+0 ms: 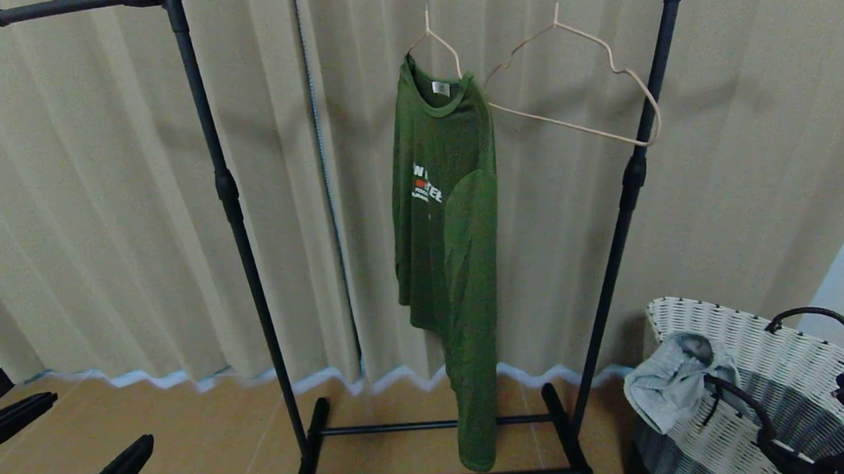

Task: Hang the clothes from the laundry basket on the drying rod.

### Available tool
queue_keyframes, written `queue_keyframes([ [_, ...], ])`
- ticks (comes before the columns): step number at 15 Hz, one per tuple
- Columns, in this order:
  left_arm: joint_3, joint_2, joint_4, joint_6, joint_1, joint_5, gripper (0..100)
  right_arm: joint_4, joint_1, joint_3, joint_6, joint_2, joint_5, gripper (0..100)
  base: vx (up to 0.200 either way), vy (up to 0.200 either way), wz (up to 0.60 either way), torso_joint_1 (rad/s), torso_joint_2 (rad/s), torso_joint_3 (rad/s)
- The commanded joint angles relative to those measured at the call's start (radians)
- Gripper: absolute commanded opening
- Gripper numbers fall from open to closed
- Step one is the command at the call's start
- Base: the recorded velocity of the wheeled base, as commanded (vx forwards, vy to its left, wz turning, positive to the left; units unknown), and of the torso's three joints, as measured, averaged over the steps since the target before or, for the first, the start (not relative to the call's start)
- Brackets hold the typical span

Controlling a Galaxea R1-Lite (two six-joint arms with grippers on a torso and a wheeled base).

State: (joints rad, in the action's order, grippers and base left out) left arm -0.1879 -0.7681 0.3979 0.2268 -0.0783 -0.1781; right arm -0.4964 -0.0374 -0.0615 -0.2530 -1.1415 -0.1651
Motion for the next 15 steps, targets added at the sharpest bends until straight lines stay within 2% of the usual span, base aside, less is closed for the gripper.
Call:
queue_keyframes([
  [1,0.001,-0.005,-0.001,0.0,0.0,0.0,100,0.002,0.024,-0.014,0.0,-0.012,0.001,100,0.0,0.0,0.0,0.0,0.0,0.0],
  [3,0.002,-0.005,-0.002,0.002,0.0,0.0,100,0.002,0.024,-0.012,0.0,-0.012,0.001,100,0.0,0.0,0.0,0.0,0.0,0.0],
  [9,0.007,0.001,-0.001,0.003,0.0,0.0,100,0.002,0.024,-0.011,0.0,-0.011,0.001,100,0.0,-0.2,0.0,0.003,0.0,0.0],
  [15,0.013,-0.002,-0.002,0.0,-0.023,0.0,100,0.002,0.024,-0.014,0.0,-0.012,0.001,100,0.0,0.0,0.0,0.0,0.0,0.0],
])
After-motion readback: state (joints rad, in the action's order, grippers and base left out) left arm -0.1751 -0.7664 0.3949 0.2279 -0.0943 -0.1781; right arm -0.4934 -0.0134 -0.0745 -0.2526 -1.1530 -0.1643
